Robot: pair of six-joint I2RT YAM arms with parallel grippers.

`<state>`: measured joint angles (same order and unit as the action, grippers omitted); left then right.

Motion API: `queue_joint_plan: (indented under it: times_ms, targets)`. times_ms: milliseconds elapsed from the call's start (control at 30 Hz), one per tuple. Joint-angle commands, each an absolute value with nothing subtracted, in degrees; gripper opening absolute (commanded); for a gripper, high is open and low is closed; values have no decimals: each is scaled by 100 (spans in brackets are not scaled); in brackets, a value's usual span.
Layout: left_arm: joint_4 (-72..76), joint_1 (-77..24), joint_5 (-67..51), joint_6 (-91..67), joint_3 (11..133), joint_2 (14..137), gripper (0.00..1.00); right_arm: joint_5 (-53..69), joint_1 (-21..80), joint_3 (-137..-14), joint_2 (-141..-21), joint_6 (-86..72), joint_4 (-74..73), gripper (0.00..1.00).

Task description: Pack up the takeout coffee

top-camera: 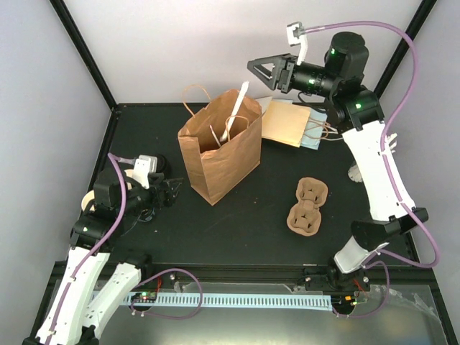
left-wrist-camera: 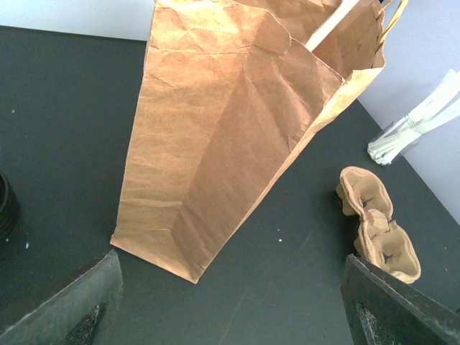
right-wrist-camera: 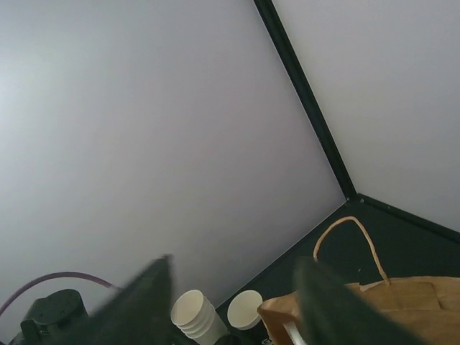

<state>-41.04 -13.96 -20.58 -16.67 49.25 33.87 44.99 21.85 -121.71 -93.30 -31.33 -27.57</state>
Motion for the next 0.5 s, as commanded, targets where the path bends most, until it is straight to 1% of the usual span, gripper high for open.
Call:
queue_joint_plan:
  times_ms: [0,100,200,367,467]
  targets:
    - [-4262,-1397,-2026,-1701,5093,3352,85,4417,2206,-12157,-9387,-2645,-3081,98]
    - [-4226,-1397,-2110,-1707,4983,3270,85,3699,2206,-12104,-9206,-2124,-3587,100]
    - [-4109,-1398,-2239,-1729,4793,3159,87,2851,2202,-11559,-8798,-1723,-3755,100]
    - [-3819,-1398,-2255,-1791,4417,2919,98,1959,2207,-9611,-7663,-1116,-3130,100]
    - [-3480,-1399,-2164,-1962,4074,2751,99,1377,2203,-8191,-6748,-636,-2443,100]
